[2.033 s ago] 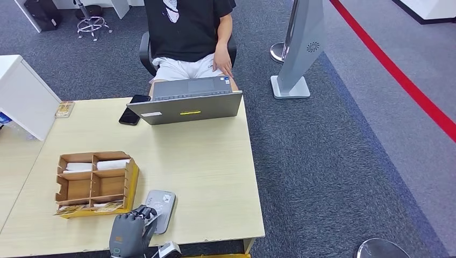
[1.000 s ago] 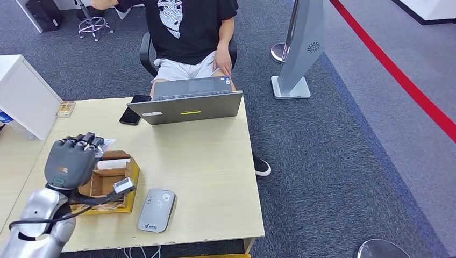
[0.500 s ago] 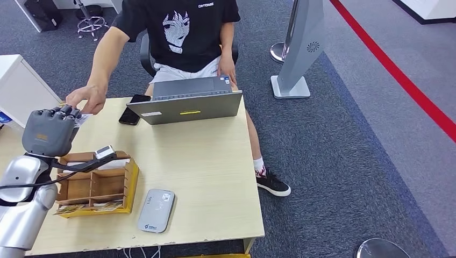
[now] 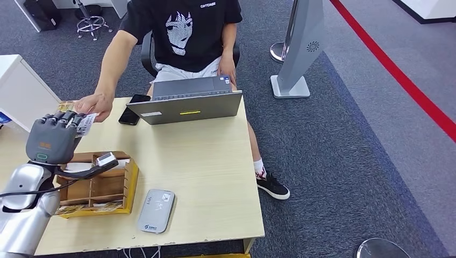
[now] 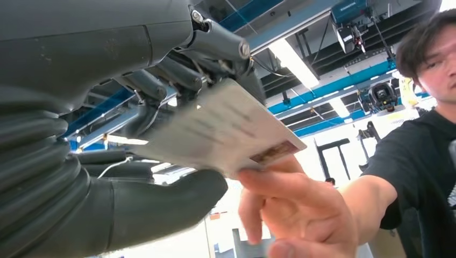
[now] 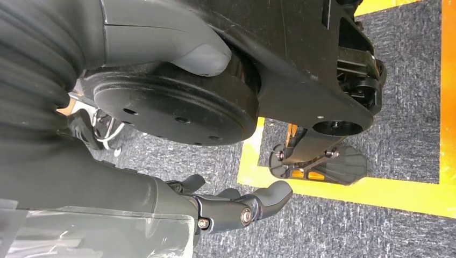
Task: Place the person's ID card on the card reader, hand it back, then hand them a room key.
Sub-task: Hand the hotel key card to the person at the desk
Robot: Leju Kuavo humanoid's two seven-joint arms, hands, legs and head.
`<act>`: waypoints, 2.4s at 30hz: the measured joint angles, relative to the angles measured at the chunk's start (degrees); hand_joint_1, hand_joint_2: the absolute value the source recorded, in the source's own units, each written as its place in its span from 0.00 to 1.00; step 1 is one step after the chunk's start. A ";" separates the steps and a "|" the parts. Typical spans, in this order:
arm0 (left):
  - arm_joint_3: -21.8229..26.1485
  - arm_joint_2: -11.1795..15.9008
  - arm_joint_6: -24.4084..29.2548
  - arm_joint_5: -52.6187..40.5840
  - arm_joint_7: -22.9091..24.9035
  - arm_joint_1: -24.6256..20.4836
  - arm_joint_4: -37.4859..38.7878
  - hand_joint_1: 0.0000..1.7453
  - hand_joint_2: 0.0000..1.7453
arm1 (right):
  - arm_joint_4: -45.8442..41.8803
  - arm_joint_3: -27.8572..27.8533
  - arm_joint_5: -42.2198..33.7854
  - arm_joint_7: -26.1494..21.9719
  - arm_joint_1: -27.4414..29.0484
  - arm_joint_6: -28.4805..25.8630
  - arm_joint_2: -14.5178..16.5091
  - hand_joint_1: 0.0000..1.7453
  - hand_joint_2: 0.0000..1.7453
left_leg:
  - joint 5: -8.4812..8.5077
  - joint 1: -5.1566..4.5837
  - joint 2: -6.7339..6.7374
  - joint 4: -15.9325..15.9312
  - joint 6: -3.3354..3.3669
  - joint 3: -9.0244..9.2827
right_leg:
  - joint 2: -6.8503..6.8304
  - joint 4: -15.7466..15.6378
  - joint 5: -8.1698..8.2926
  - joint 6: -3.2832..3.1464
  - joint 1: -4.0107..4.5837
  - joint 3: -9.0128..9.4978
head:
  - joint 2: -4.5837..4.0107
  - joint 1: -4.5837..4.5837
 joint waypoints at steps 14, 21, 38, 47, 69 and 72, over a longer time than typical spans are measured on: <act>1.02 -1.92 6.68 1.17 -3.25 22.52 -19.83 0.00 1.00 | 0.00 -0.05 -2.00 -0.16 0.19 -0.89 0.00 0.00 1.00 | -0.07 0.00 0.04 -0.01 -0.02 -0.05 | -0.01 -0.03 -0.03 0.04 -0.01 -0.06 | -0.01 0.00; 1.36 -2.43 8.19 -3.43 -5.17 31.81 -29.76 0.00 1.00 | 0.00 -0.37 -2.97 -0.64 0.39 -1.45 0.02 0.00 1.00 | -0.07 0.00 0.00 -0.01 -0.02 -0.08 | -0.05 -0.04 -0.06 0.05 -0.01 -0.10 | 0.00 0.01; -5.00 -2.12 8.18 -6.10 2.91 41.47 -35.78 0.00 1.00 | 0.00 -1.78 -4.90 -0.42 0.57 -2.59 0.51 0.00 1.00 | -0.08 0.00 0.00 -0.02 -0.02 -0.08 | -0.07 -0.04 -0.06 0.06 -0.01 -0.08 | -0.01 0.00; -7.67 -2.13 8.20 1.16 3.88 40.48 -27.35 0.00 1.00 | 0.00 -1.84 -4.45 -0.10 0.53 -2.53 0.57 0.00 1.00 | -0.07 0.01 0.00 -0.02 -0.02 -0.07 | -0.08 -0.04 -0.06 0.05 0.00 -0.08 | -0.01 0.00; 3.57 -7.19 8.20 -2.86 -2.61 32.15 -9.09 0.00 1.00 | 0.02 -1.58 -3.72 -0.32 0.45 -1.63 0.55 0.00 1.00 | -0.07 0.02 -0.01 -0.01 -0.02 -0.07 | -0.07 -0.04 -0.05 0.05 0.01 -0.08 | -0.01 0.00; 3.58 -7.19 8.20 -2.81 -2.38 31.84 -9.18 0.00 1.00 | 0.02 -1.57 -3.79 -0.38 0.46 -1.55 0.55 0.00 1.00 | -0.07 0.02 0.00 -0.01 -0.02 -0.07 | -0.06 -0.04 -0.05 0.05 0.01 -0.08 | -0.01 0.01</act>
